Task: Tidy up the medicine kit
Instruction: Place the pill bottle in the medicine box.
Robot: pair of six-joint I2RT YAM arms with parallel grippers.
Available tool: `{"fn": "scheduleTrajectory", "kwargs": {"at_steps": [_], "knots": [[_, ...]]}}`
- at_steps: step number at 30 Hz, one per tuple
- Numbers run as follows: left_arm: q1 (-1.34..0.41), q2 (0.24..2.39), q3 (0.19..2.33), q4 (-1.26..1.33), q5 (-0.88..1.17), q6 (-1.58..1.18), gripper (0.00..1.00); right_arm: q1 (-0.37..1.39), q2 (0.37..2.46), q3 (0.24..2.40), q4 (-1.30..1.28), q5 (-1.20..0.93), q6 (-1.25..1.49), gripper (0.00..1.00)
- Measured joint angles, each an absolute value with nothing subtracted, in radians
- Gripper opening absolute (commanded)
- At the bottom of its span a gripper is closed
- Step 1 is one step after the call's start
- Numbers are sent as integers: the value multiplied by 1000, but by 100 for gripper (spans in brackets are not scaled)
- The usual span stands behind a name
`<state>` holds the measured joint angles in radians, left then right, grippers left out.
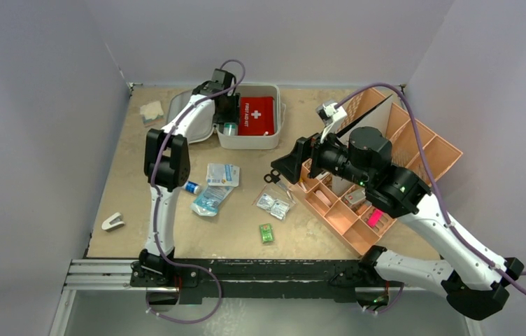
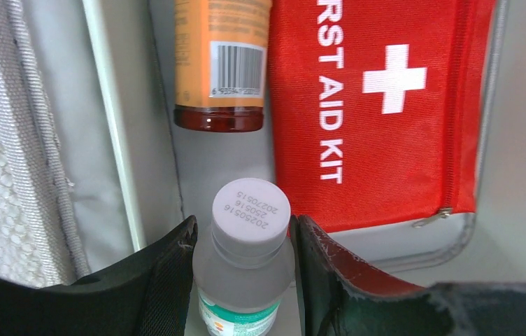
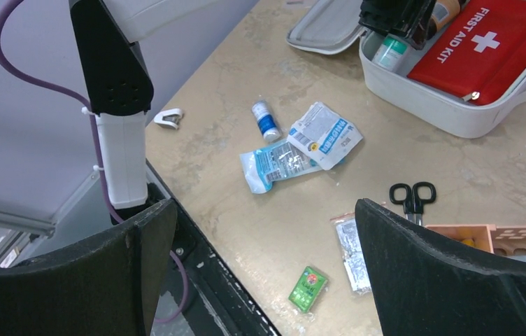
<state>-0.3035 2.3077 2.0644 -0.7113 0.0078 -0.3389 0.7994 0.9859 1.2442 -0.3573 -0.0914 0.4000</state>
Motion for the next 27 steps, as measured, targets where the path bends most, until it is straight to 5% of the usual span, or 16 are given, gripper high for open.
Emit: {"fn": "scheduleTrajectory", "kwargs": {"at_steps": [5,27], "knots": [[-305,2328,2077,-730,-35,-317,41,799,986,1244,-363,-86,390,99],[-310,2345,2141,-772,-58,-284,59,799,960,1238,-362,-68,383,99]]}}
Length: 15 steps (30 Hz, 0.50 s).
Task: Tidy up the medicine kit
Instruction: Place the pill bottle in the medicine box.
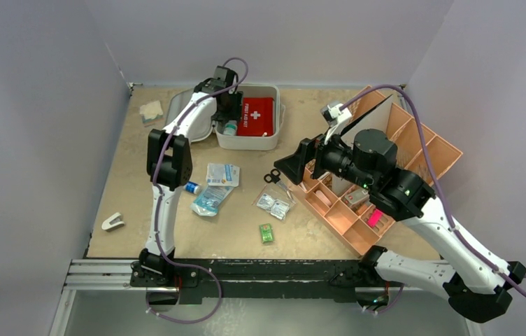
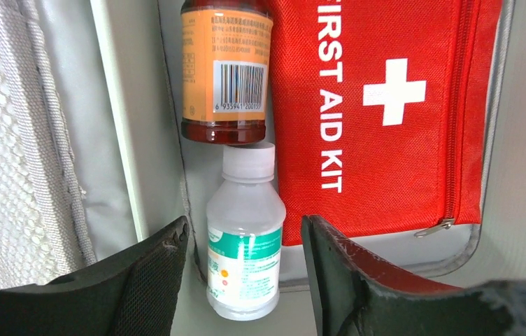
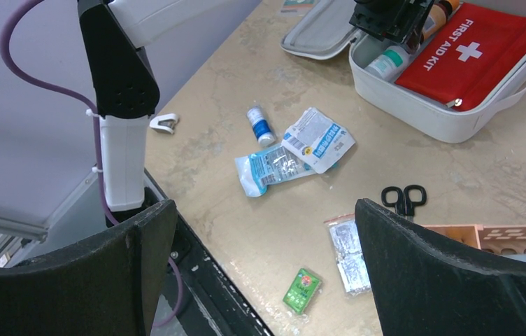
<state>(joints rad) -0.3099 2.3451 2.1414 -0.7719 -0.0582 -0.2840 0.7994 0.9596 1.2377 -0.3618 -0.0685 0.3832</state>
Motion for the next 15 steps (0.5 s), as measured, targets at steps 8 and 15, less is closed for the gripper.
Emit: {"fn": "scheduleTrajectory", "kwargs": {"at_steps": [8,15], "knots": [[-310,2345,2165,-775,-56,-276,53,799,953,1238,-362,-62,376,99],[-310,2315,2138,-766,27,-276,53,799,952,1237,-363,-61,372,99]]}}
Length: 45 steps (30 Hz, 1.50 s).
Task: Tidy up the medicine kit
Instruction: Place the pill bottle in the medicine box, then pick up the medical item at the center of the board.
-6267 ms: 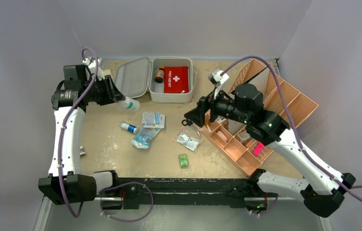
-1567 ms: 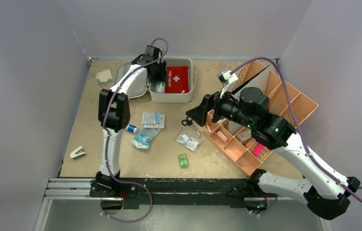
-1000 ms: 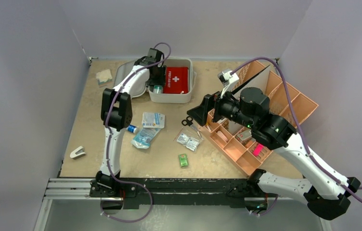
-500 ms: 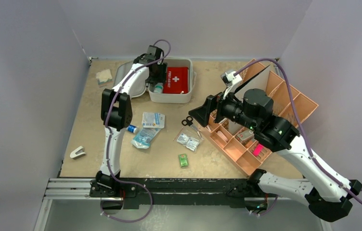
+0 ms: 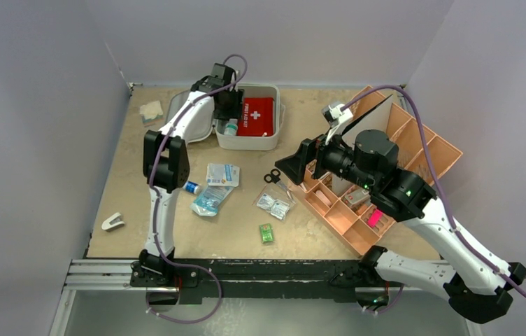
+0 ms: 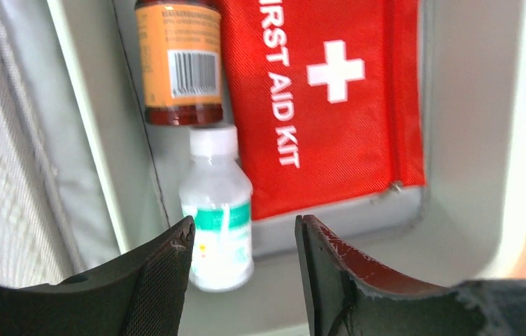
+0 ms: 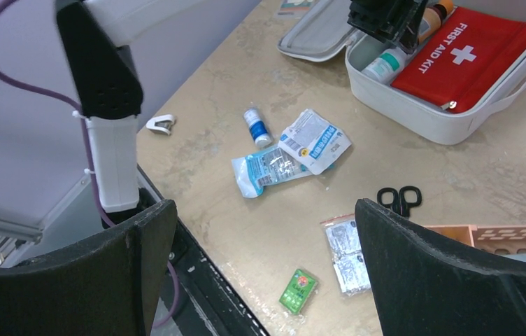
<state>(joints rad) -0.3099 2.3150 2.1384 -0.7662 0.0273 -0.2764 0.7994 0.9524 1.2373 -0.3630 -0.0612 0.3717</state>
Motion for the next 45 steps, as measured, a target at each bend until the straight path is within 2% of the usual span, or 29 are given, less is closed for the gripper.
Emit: {"fn": "scheduleTrajectory", "kwargs": {"at_steps": [7,14,20,28,32,45], "knots": [[-310,2047,1982,-762,97,-248,55,799,953,1234,-389,-15,364,99],[-286,1701,1719,-741,105,-231,55,799,952,1220,-449,62,355,99],[-235,1570,1500,-746,139,-217,55,799,942,1197,-469,81,355,99],[-154,1558,1271,-715,319,-243,50,799,917,1181,-465,57,347,99],[-102,1608,1245,-679,368,-252,45,799,893,1175,-458,50,346,99],[-65,1814,1231,-626,413,-277,48,799,863,1160,-428,23,347,99]]}}
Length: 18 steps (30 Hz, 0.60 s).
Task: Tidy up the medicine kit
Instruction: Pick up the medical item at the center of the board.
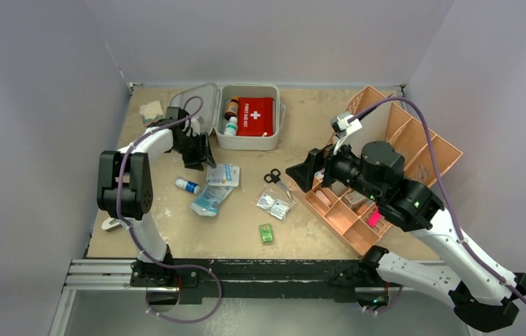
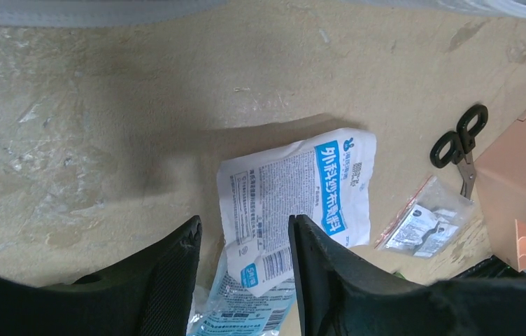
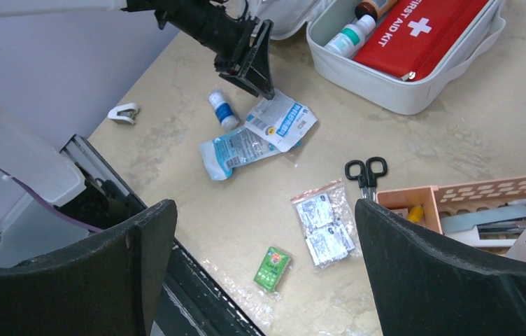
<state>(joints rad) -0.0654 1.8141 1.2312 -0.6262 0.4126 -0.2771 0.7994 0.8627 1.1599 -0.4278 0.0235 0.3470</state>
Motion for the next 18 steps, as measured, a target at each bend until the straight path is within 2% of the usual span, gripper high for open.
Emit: {"fn": "scheduleTrajectory", "kwargs": {"at_steps": [16,18], "knots": [[-65,1870,1213,-593,471,-281,42,799,855,1156,-413,9,346,99],[-65,1875,1212,-590,475,-288,36,799,855,1155,-413,9,346,99]]}}
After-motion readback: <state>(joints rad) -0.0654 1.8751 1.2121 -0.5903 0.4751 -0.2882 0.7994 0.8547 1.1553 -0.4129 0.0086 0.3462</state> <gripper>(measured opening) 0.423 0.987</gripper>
